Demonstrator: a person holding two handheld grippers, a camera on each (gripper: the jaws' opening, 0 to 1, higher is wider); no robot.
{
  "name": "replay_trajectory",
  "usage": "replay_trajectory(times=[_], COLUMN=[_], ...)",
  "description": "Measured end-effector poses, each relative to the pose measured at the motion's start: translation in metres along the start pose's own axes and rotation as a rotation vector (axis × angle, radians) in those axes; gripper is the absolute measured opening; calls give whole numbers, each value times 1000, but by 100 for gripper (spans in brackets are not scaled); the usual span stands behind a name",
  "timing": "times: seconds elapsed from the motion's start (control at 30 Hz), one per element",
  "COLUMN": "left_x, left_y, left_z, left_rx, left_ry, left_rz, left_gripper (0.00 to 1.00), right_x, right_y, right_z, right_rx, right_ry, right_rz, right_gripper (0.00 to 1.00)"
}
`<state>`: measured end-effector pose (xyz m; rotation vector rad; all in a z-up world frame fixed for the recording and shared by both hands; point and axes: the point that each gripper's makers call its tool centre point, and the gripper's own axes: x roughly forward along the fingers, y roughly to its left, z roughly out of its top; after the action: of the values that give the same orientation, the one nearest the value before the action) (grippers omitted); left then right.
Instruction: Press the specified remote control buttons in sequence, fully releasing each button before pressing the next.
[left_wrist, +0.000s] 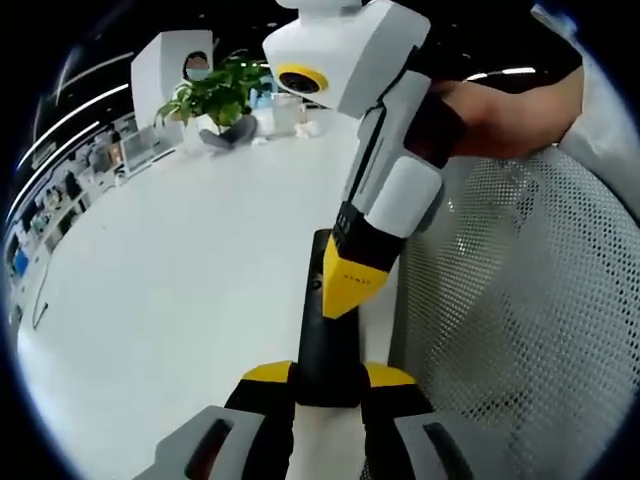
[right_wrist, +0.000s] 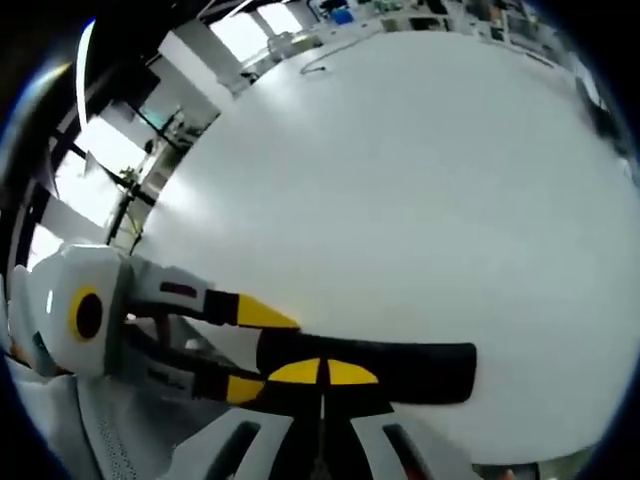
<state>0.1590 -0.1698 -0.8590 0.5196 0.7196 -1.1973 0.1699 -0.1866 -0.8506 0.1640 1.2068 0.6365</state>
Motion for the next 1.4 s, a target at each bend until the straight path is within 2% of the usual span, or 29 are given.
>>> replay_trajectory(times=[0.13,0.23,0.3,0.4,0.43,0.5,0.53,0.57,0.67,0.7,0.8,0.87,0.97,1.0,1.1,1.13,1.17,1.27,1.4], left_x=[-1,-2,-2,-2,-2,-3,-2,-2,-2,-3,-3,-3,-5,-6,-9,-9,-9,-8,-8], left_y=[0,1,0,1,1,1,1,1,1,1,1,2,4,5,7,7,7,8,8], left_z=[-2,-2,-2,-2,-2,-2,-2,-2,-2,-2,-2,-3,-5,-6,-8,-8,-8,-8,-8], left_rx=[-2,-4,-6,-9,-9,-9,-8,-8,-8,-8,-6,-3,-4,-4,0,1,3,3,6], left_ry=[7,11,17,17,17,22,26,28,28,28,34,38,46,51,53,51,51,57,67], left_rz=[1,7,9,12,13,14,14,13,13,13,10,10,8,8,6,4,4,3,-1], left_gripper=[24,24,24,24,24,24,24,24,24,24,24,24,24,24,25,24,25,24,24], right_x=[-1,-4,-10,-23,-28,-47,-51,-63,-89,-100,-129,-144,-157,-167,-180,-184,-190,-202,-205], right_y=[1,2,5,5,4,-1,-2,-5,-10,-13,-23,-29,-32,-37,-41,-40,-38,-43,-49], right_z=[1,5,19,30,37,54,56,63,71,75,81,81,77,77,71,71,70,69,62], right_rx=[72,82,77,91,89,82,81,75,108,114,93,75,69,44,22,11,-16,-23,-36], right_ry=[22,-2,-85,-150,-192,-314,-336,-394,-494,-549,-677,-727,-742,-777,-807,-828,-861,-925,-932], right_rz=[29,39,52,72,72,51,44,32,26,19,-41,-81,-113,-155,-219,-227,-240,-309,-377], right_gripper=[0,0,0,0,0,0,0,0,0,0,0,0,0,0,1,9,13,27,42])
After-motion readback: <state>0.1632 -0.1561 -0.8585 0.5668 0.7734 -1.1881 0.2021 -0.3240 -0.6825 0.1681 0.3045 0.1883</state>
